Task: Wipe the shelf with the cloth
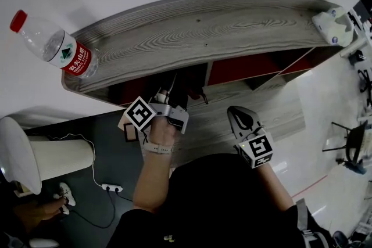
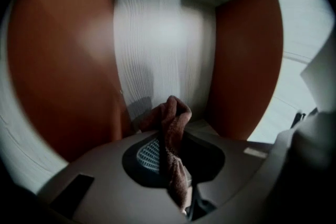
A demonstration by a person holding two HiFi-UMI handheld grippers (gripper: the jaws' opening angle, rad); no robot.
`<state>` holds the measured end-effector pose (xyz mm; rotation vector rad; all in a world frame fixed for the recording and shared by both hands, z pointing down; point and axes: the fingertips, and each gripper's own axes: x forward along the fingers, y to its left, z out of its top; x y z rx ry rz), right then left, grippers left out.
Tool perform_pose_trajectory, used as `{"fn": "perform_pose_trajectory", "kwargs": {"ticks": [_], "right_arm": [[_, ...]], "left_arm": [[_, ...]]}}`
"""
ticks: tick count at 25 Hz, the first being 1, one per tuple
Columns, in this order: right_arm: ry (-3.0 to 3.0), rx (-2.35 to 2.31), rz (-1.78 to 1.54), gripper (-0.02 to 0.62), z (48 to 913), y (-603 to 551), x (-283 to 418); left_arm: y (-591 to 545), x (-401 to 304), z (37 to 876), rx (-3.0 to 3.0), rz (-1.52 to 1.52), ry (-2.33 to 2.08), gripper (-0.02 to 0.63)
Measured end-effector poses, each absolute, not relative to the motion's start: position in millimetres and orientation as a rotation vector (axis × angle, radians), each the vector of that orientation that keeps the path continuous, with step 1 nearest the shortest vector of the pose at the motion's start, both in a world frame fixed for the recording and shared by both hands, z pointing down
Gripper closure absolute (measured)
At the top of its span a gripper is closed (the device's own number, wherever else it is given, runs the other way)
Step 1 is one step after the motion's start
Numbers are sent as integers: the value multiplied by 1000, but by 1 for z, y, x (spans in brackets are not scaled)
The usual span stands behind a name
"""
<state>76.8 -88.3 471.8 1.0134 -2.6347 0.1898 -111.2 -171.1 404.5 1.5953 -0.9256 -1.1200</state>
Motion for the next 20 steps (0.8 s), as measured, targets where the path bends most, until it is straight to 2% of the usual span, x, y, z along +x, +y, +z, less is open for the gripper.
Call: {"fn": "perform_pose_trajectory", "kwargs": {"ticks": [9, 20], "right_arm": [[-2700, 800, 166, 589, 476, -73, 23], [-2733, 661, 163, 589, 478, -58, -14]], "left_arm": [[-118, -190, 412, 1516, -1230, -1111, 555], [-72, -269, 382, 1500, -1390, -1263, 555]]}}
